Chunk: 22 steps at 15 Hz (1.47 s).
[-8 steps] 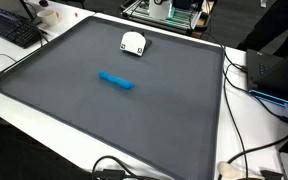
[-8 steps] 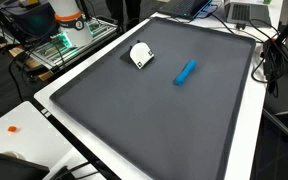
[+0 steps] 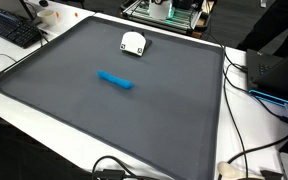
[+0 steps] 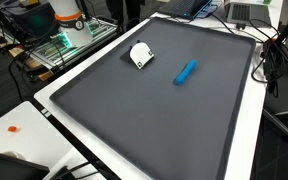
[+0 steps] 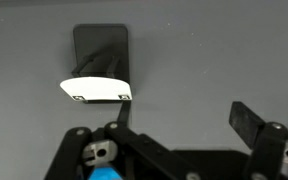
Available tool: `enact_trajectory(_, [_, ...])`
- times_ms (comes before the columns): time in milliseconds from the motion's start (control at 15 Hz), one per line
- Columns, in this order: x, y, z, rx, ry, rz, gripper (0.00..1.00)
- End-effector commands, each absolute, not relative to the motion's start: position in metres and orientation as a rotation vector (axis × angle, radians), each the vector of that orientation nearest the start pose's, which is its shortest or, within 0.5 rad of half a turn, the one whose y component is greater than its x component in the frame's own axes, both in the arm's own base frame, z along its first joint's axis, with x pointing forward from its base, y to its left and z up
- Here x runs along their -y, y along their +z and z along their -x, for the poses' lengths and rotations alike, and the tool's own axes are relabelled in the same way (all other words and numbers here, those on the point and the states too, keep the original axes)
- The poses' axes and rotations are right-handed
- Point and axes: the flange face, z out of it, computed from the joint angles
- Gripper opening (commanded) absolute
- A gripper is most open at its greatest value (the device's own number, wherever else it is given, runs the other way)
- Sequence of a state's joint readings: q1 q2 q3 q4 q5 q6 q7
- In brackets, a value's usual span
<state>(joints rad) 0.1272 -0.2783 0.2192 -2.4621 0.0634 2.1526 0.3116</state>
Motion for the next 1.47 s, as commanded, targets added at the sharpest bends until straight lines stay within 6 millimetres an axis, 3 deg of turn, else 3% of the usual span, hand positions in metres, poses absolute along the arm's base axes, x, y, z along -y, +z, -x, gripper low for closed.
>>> enact_trajectory(0, [-0.115,0.369,-0.431,-0.318,0.107,3.099,1.00])
enact_trajectory(467, [-0.060,0.337,-0.437,-0.814,0.278,2.878,1.00])
enact_trajectory(933, [-0.038,0.311,-0.424,-1.216,0.357,2.551,1.00])
enact_trajectory(1400, [-0.021,0.286,-0.412,-1.628,0.222,2.258,1.00])
